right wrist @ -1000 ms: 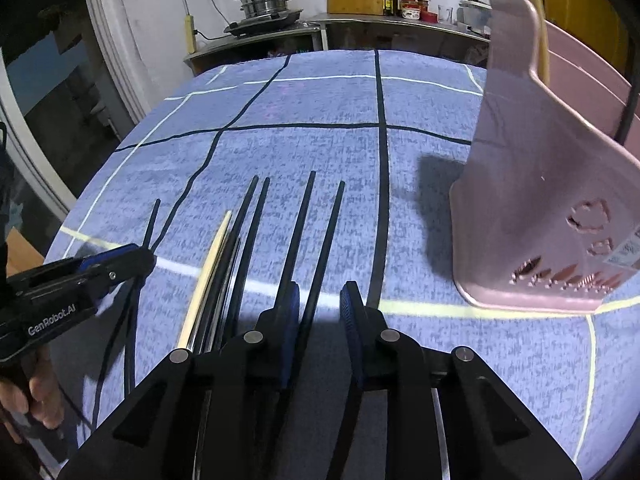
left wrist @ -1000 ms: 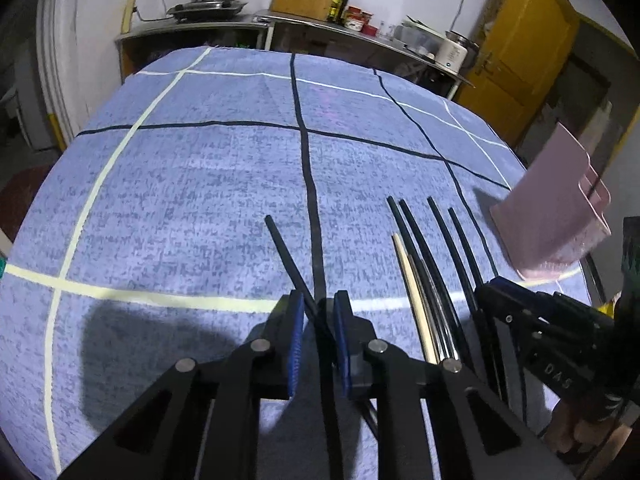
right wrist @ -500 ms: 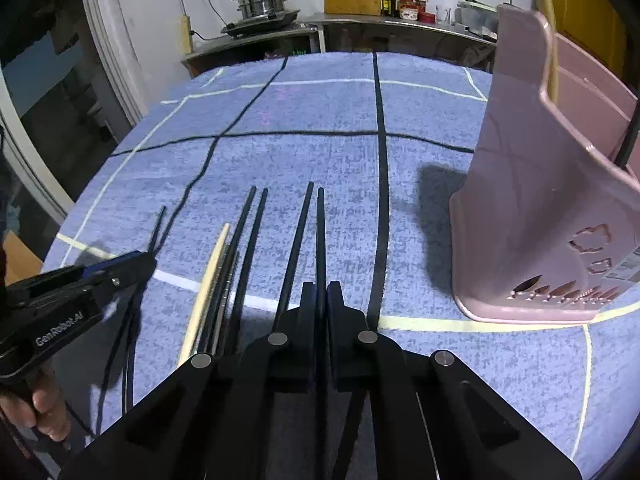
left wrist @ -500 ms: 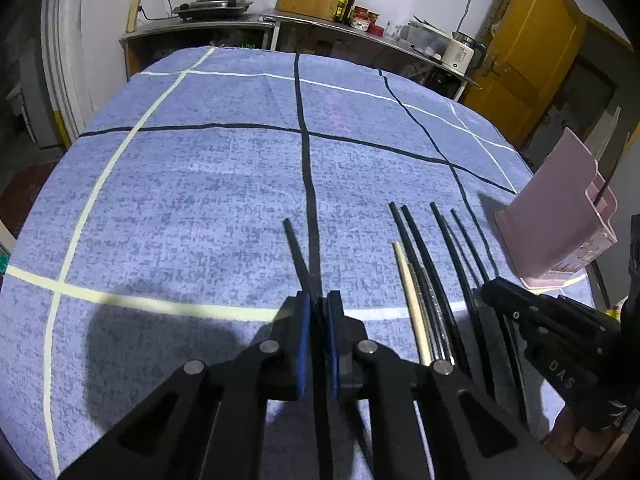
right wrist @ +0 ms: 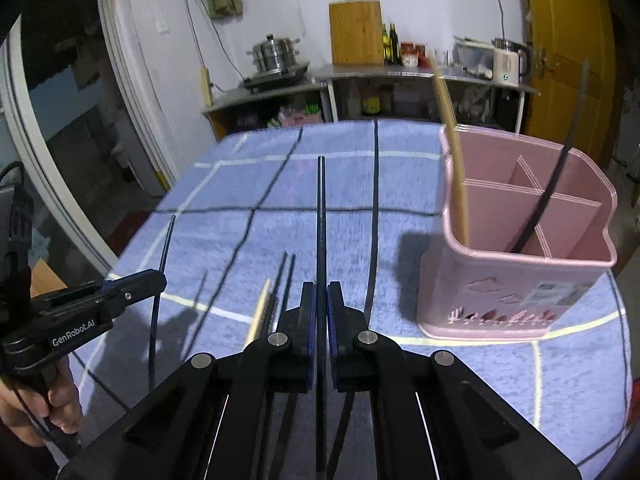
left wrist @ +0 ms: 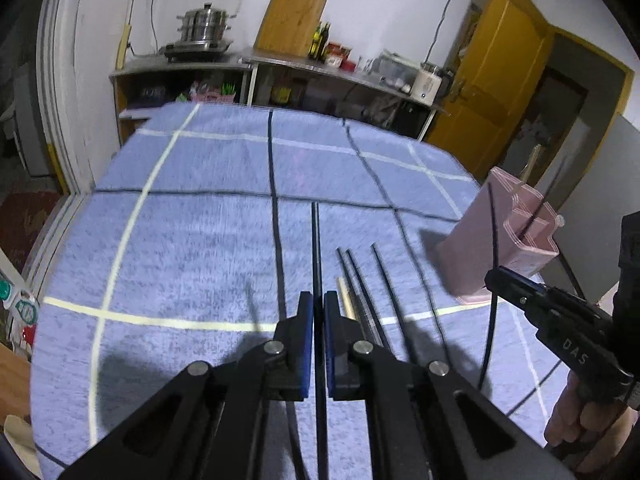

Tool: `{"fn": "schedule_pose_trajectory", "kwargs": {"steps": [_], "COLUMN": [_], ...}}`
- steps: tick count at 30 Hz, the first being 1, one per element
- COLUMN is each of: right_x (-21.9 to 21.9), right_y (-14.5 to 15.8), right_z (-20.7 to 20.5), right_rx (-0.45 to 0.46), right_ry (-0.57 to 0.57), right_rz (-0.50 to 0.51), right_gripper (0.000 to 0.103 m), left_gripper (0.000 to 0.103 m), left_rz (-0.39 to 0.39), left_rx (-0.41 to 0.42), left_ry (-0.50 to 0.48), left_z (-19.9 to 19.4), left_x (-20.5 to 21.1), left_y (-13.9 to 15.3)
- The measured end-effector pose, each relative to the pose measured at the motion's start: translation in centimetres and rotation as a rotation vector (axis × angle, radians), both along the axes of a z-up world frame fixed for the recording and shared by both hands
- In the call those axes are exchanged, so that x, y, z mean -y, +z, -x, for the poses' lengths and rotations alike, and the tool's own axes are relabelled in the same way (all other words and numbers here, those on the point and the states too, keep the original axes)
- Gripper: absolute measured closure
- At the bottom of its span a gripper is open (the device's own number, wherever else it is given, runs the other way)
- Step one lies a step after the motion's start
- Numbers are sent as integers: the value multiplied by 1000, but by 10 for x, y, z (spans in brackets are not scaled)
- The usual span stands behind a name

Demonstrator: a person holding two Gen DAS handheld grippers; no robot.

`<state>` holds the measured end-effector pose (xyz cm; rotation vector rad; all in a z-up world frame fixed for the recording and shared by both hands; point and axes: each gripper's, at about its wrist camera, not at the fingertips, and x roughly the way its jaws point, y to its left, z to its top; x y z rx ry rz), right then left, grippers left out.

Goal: Organize utensils
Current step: 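Lift both black chopsticks and carry them over the pink holder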

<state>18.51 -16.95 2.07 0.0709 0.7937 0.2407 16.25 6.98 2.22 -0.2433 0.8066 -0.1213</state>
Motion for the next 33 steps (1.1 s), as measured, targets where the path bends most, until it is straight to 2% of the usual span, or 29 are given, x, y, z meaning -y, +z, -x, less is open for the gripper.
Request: {"fn": "schedule_pose_trajectory", "kwargs": {"steps": [6, 18, 26, 33], "right_x": [7, 17, 30, 55], "right_y": [29, 57, 65, 69], "right_z": [20, 42, 57, 63], "right_rx": [64, 121, 143, 148], "right_ry": [-7, -21, -41, -90], "right_rz": [-16, -33, -44, -61], "right_gripper": [98, 98, 98, 98], "left_gripper": [98, 98, 98, 98], "left_rz": [1, 0, 4, 14], "left_rx": [70, 163, 169, 166], "left_ry": [-17, -65, -107, -180], "left_z": [17, 37, 35, 25], "left_x": [3, 15, 32, 63], "left_y": [32, 76, 86, 92]}}
